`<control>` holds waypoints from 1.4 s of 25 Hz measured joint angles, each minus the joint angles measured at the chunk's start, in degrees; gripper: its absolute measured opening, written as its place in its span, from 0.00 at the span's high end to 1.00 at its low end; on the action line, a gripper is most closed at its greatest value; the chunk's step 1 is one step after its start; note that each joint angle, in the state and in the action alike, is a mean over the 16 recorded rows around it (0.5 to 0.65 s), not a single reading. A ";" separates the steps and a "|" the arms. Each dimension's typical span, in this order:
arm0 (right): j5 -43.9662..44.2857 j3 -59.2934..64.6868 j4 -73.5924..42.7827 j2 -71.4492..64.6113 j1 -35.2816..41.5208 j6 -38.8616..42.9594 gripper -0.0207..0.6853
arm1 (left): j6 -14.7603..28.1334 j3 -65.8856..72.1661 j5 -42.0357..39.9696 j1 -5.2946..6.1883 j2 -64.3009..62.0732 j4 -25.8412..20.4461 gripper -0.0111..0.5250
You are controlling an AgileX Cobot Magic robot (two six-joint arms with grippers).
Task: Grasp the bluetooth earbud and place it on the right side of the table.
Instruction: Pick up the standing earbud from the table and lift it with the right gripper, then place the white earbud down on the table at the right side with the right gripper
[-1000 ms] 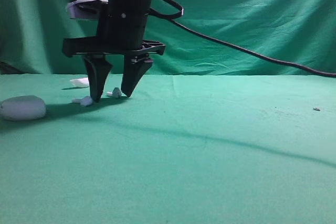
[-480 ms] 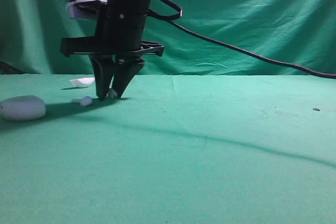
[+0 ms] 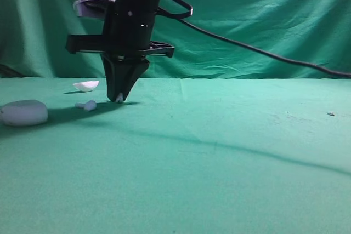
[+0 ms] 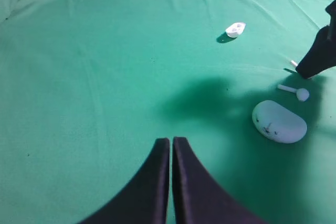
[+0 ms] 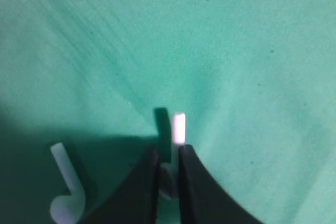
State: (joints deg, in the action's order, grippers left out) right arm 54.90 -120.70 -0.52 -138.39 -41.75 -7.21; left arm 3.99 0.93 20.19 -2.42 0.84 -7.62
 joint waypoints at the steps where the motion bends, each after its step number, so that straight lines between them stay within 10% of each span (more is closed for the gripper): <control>1: 0.45 -0.37 0.08 -0.05 0.06 0.01 0.84 | 0.00 0.00 0.00 0.00 0.00 0.00 0.98; 21: 14.94 -2.18 -1.27 15.71 5.77 4.26 0.85 | 0.00 0.00 0.00 0.00 0.00 0.00 0.98; 35: 3.74 40.16 -1.99 39.21 21.33 9.21 0.85 | 0.00 0.00 0.00 0.00 0.00 0.00 0.98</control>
State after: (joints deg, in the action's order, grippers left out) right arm 58.64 -80.54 -2.51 -99.17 -20.42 2.00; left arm 3.99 0.93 20.19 -2.42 0.84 -7.62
